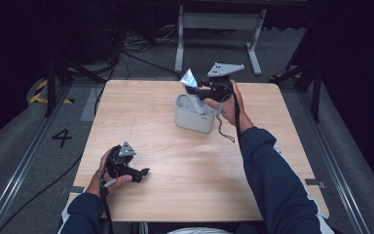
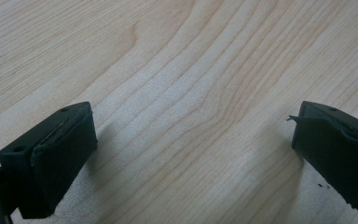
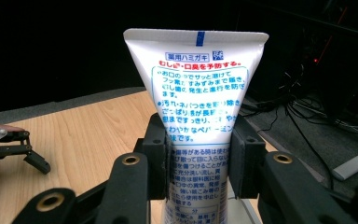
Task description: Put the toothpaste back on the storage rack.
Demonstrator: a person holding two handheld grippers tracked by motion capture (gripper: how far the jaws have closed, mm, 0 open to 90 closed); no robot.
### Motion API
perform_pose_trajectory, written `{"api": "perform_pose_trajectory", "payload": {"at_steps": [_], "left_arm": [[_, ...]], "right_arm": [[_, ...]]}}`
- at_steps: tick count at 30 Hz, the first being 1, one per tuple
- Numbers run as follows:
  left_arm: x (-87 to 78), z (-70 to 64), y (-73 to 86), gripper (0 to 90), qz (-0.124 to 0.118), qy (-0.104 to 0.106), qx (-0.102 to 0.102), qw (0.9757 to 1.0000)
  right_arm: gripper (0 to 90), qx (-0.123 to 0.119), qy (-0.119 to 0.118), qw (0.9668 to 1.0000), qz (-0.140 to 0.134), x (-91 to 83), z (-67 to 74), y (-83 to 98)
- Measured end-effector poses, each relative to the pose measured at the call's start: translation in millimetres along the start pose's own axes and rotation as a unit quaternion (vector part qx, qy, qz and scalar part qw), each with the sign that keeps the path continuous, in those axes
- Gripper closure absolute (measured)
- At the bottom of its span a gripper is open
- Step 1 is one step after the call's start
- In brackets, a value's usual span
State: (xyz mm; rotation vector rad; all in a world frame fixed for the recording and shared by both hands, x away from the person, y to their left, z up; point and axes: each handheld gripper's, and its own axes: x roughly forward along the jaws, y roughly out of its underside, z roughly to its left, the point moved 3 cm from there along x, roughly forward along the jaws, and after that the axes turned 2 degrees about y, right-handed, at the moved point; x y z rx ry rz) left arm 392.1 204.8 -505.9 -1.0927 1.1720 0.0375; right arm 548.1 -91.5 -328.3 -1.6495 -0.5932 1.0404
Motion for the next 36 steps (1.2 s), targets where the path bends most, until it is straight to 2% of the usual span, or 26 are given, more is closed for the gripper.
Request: {"api": "perform_pose_trajectory", "payload": {"at_steps": [2, 6, 10, 18, 23, 27, 32, 36], "left_arm": [[0.0, 0.0, 0.0, 0.2, 0.0, 0.0, 0.0, 1.0], [0.0, 0.0, 0.0, 0.3, 0.0, 0.0, 0.0, 1.0], [0.1, -0.1, 0.0, 0.3, -0.001, 0.0, -0.001, 1.0], [0.0, -0.1, 0.0, 0.2, -0.001, 0.0, 0.0, 1.0], [0.1, 0.1, -0.1, 0.2, -0.001, -0.001, 0.001, 1.0], [0.1, 0.0, -0.1, 0.3, -0.001, -0.001, 0.0, 1.0], [0.2, 0.0, -0.1, 0.3, -0.001, -0.001, 0.0, 1.0], [0.1, 0.0, 0.0, 0.3, -0.001, -0.001, 0.001, 1.0]], "right_arm": [[65.4, 0.008, -0.001, 1.0, -0.001, 1.8, -2.1, 1.4], [65.3, 0.001, 0.006, 0.9999, 0.012, 6.9, -2.4, 3.9], [65.2, 0.011, 0.012, 0.9999, 0.003, 7.7, -7.2, 6.3], [65.2, 0.005, 0.026, 0.9996, 0.011, 12.9, -13.4, 10.7], [65.2, 0.004, 0.029, 0.9994, 0.019, 14.5, -15.1, 13.5], [65.0, 0.017, 0.023, 0.9996, 0.007, 11.9, -17.6, 17.1], [64.8, 0.006, 0.017, 0.9997, 0.014, 10.1, -15.8, 17.2], [65.0, 0.001, 0.024, 0.9997, 0.01, 13.7, -15.5, 16.8]]}}
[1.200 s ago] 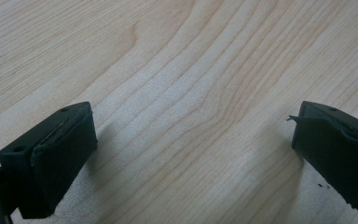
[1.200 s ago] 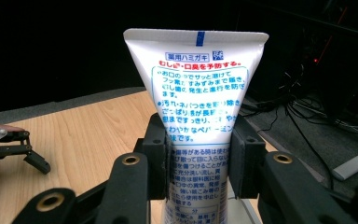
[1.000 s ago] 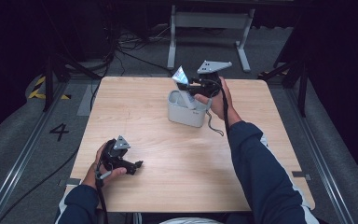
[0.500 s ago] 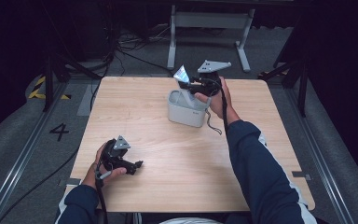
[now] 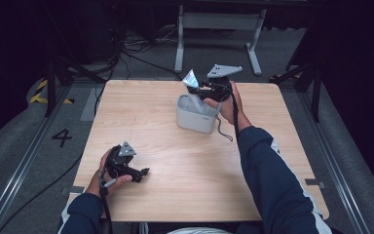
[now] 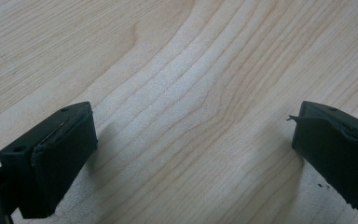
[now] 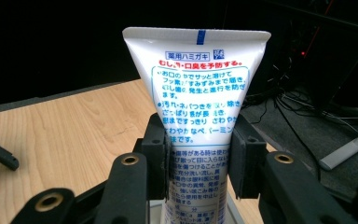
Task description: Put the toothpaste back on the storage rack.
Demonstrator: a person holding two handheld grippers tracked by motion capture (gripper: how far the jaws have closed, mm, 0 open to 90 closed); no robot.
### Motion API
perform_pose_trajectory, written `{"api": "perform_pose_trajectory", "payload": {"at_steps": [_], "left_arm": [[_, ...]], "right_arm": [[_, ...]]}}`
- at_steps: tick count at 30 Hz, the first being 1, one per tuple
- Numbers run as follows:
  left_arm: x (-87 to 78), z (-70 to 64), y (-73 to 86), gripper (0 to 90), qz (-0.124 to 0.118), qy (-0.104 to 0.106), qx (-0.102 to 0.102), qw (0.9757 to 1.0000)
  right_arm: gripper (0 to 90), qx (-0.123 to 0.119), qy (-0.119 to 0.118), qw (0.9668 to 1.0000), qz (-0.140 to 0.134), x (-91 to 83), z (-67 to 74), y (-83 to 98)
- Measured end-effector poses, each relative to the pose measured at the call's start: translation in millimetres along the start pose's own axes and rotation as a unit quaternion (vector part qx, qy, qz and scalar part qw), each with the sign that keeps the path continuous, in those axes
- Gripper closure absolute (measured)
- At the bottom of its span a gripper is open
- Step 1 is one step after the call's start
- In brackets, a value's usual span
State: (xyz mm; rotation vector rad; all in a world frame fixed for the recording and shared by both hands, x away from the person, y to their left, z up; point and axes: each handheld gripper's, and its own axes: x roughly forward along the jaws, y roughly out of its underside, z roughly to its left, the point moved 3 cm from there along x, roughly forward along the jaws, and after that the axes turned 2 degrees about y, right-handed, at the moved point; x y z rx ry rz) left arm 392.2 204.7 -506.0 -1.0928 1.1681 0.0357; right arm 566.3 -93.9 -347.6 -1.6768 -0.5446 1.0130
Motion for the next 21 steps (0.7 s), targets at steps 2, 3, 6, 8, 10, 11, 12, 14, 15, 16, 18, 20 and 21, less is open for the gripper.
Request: {"api": "perform_pose_trajectory", "payload": {"at_steps": [2, 3, 6, 8, 10, 11, 12, 14, 15, 16, 18, 20, 21], "left_arm": [[0.0, -0.1, 0.0, 0.3, 0.0, 0.0, -0.001, 1.0], [0.0, -0.1, 0.0, 0.3, 0.0, 0.0, -0.001, 1.0], [-0.2, 0.0, 0.0, 0.3, 0.001, 0.0, 0.0, 1.0], [-0.1, 0.0, 0.0, 0.3, 0.001, 0.0, 0.0, 1.0], [-0.1, -0.2, 0.1, 0.3, 0.0, 0.0, -0.001, 1.0], [-0.5, 0.1, 0.0, 0.4, 0.003, 0.001, 0.0, 1.0], [-0.2, 0.0, 0.0, 0.3, 0.001, 0.0, 0.0, 1.0], [0.0, -0.2, 0.1, 0.3, 0.0, 0.0, -0.002, 1.0], [-0.2, -0.1, 0.1, 0.3, 0.002, 0.0, -0.001, 1.0], [0.0, -0.1, 0.1, 0.3, 0.0, 0.0, -0.001, 1.0], [-0.2, -0.2, 0.1, 0.3, 0.001, 0.001, -0.002, 1.0], [0.0, 0.0, 0.1, 0.3, 0.0, 0.001, -0.001, 1.0], [-0.1, 0.1, 0.0, 0.3, 0.001, 0.0, 0.0, 1.0]], "right_arm": [[65.0, -0.001, 0.002, 1.0, -0.004, 1.8, -0.6, -0.2], [65.0, -0.001, 0.002, 1.0, -0.004, 1.8, -0.6, -0.2], [65.0, 0.002, 0.007, 0.9999, -0.009, 3.5, -2.9, -0.2], [65.0, 0.001, 0.011, 0.9999, -0.007, 4.7, -4.0, 0.2], [64.9, 0.014, 0.01, 0.9998, -0.013, 5.2, -5.4, 2.0], [64.9, 0.015, 0.006, 0.9998, -0.012, 5.4, -5.3, 3.3], [64.9, 0.012, 0.005, 0.9999, -0.009, 6.1, -4.4, 4.8], [64.8, 0.009, 0.007, 0.9999, -0.002, 7.5, -2.7, 8.5], [64.7, 0.008, 0.004, 1.0, 0.0, 7.8, -2.3, 10.5], [64.6, 0.009, 0.001, 1.0, 0.004, 7.9, -2.0, 12.5], [64.5, 0.004, -0.001, 0.9999, 0.01, 7.1, -1.4, 15.7], [64.4, 0.004, -0.004, 0.9999, 0.015, 5.1, -1.4, 18.5], [64.2, 0.005, -0.006, 0.9998, 0.02, 3.7, -1.7, 19.7]]}}
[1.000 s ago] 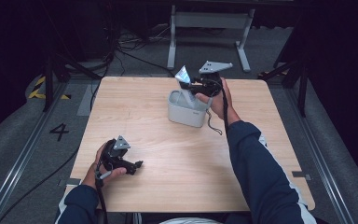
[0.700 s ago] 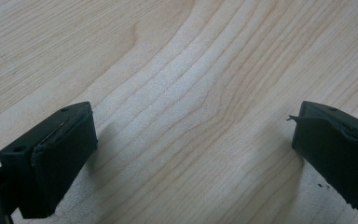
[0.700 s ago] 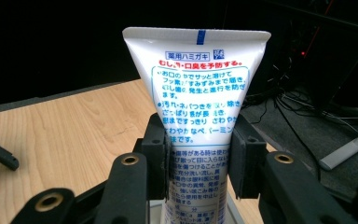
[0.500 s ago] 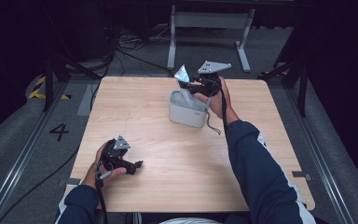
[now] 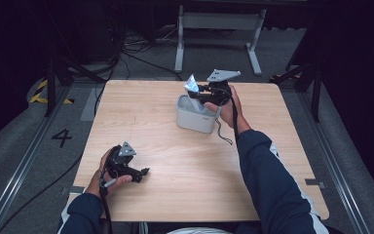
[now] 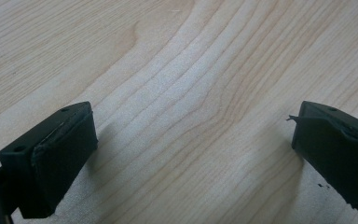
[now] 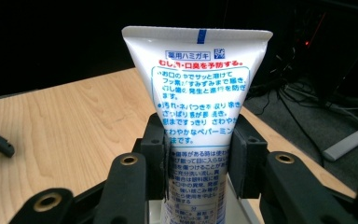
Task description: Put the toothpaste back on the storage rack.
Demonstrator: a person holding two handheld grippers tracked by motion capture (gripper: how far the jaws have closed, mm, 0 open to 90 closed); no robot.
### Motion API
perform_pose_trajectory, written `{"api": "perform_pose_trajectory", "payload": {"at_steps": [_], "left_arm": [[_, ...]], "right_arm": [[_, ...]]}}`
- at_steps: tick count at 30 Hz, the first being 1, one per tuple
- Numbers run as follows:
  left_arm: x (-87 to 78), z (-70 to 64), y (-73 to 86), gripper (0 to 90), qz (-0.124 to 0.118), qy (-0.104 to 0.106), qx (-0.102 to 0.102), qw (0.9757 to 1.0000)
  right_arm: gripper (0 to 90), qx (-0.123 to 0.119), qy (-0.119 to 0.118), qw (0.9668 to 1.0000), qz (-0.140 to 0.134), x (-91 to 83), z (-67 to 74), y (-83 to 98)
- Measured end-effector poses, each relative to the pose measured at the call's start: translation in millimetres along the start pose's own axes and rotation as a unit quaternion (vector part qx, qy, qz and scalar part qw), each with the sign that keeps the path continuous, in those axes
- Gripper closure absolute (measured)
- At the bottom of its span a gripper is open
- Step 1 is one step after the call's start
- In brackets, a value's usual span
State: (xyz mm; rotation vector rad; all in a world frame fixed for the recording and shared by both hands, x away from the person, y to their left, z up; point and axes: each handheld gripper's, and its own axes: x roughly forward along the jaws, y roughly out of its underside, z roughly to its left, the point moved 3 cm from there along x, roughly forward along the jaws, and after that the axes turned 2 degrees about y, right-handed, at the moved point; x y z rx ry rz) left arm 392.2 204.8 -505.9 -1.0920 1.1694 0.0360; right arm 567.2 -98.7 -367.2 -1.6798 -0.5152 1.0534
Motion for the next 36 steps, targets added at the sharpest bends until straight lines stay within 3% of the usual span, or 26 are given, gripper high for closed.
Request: {"api": "perform_pose_trajectory", "payload": {"at_steps": [18, 25, 29, 33, 36], "left_arm": [[0.0, 0.0, 0.1, 0.3, 0.001, 0.0, 0.0, 1.0], [-0.1, 0.0, 0.0, 0.3, 0.001, 0.0, 0.001, 1.0], [0.1, -0.1, 0.1, 0.3, 0.0, -0.001, -0.001, 1.0], [0.2, -0.1, 0.1, 0.3, -0.001, 0.0, -0.001, 1.0], [0.1, 0.0, 0.2, 0.3, 0.0, 0.0, 0.0, 1.0]], "right_arm": [[62.4, -0.011, 0.005, 0.998, 0.063, -17.1, -2.4, 22.2], [61.6, -0.024, 0.008, 0.9941, 0.105, -17.7, 0.5, 29.1], [61.0, -0.006, 0.013, 0.9948, 0.101, -20.4, -1.8, 30.0], [61.7, -0.007, 0.006, 0.9952, 0.098, -22.2, 1.1, 30.6], [61.5, -0.004, 0.016, 0.9953, 0.095, -23.9, 1.6, 32.1]]}}
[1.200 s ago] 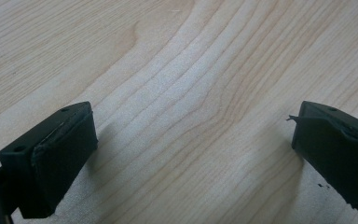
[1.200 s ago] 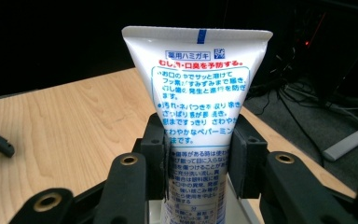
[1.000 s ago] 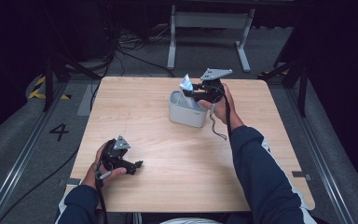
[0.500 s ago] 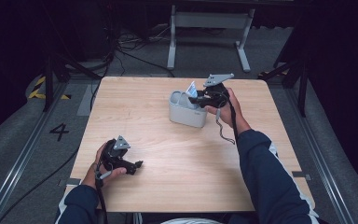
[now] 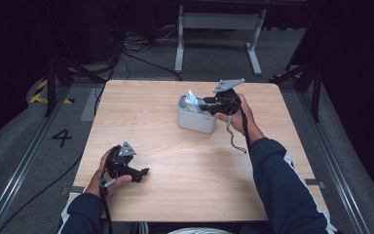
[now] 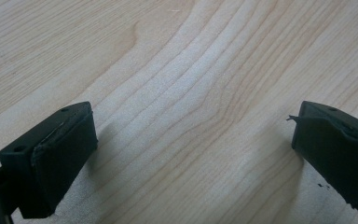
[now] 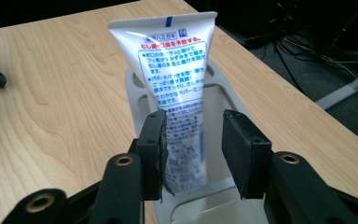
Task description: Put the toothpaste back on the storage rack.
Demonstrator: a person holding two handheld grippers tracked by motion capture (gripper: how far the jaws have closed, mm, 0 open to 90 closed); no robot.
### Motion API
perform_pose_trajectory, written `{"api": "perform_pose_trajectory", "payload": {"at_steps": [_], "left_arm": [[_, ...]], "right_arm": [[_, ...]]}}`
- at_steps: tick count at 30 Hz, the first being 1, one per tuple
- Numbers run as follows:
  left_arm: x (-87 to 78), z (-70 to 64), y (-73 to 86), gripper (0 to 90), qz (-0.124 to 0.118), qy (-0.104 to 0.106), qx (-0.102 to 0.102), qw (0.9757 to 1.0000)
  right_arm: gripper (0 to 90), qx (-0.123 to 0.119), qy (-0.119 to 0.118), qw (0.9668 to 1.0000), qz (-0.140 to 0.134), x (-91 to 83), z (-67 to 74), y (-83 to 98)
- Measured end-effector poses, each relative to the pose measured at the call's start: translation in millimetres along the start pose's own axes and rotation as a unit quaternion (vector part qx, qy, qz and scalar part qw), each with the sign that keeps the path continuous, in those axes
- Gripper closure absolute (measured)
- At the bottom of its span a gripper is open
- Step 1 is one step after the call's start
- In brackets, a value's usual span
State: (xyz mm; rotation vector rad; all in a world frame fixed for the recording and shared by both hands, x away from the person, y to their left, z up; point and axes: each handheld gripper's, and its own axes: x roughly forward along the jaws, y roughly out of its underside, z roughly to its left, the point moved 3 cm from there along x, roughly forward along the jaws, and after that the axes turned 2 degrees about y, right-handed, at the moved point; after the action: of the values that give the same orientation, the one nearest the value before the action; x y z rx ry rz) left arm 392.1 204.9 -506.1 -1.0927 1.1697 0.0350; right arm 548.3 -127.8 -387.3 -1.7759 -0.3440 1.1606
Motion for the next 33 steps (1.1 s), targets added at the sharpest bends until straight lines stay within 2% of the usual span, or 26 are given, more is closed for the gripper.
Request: {"api": "perform_pose_trajectory", "payload": {"at_steps": [6, 9, 11, 15, 17, 19, 20, 27, 33], "left_arm": [[0.0, 0.0, 0.0, 0.3, 0.0, 0.0, 0.0, 1.0], [0.0, 0.1, 0.0, 0.3, 0.0, 0.0, 0.001, 1.0], [-0.1, 0.2, 0.0, 0.3, 0.0, 0.0, 0.002, 1.0], [-0.2, 0.0, 0.0, 0.4, 0.001, 0.0, 0.0, 1.0], [-0.5, 0.8, -0.1, 0.4, 0.001, -0.003, 0.006, 1.0], [-0.6, 0.7, 0.1, 0.4, 0.001, -0.003, 0.005, 1.0], [-0.4, -0.6, 0.5, 0.4, 0.001, -0.001, -0.004, 1.0], [-0.4, -0.5, 0.5, 0.4, 0.0, -0.001, -0.003, 1.0], [-0.4, -0.6, 0.5, 0.4, 0.0, -0.002, -0.003, 1.0]], "right_arm": [[55.5, 0.006, 0.007, 0.9999, 0.006, -1.3, -1.4, 6.2], [47.4, 0.009, 0.019, 0.9998, 0.007, -3.5, -2.6, 6.8], [45.2, 0.016, 0.017, 0.9997, 0.006, -5.4, -2.1, 6.8], [40.0, 0.015, 0.022, 0.9996, 0.006, -10.5, 0.4, 5.6], [39.0, 0.008, 0.023, 0.9997, 0.009, -12.9, 2.5, 5.0], [38.3, 0.003, 0.026, 0.9996, 0.011, -16.1, 4.5, 3.8], [38.0, 0.001, 0.026, 0.9996, 0.01, -17.8, 5.4, 3.0], [35.6, -0.029, 0.031, 0.9989, 0.022, -27.4, 12.1, 0.3], [35.4, -0.043, 0.033, 0.9984, 0.019, -39.0, 18.6, 1.9]]}}
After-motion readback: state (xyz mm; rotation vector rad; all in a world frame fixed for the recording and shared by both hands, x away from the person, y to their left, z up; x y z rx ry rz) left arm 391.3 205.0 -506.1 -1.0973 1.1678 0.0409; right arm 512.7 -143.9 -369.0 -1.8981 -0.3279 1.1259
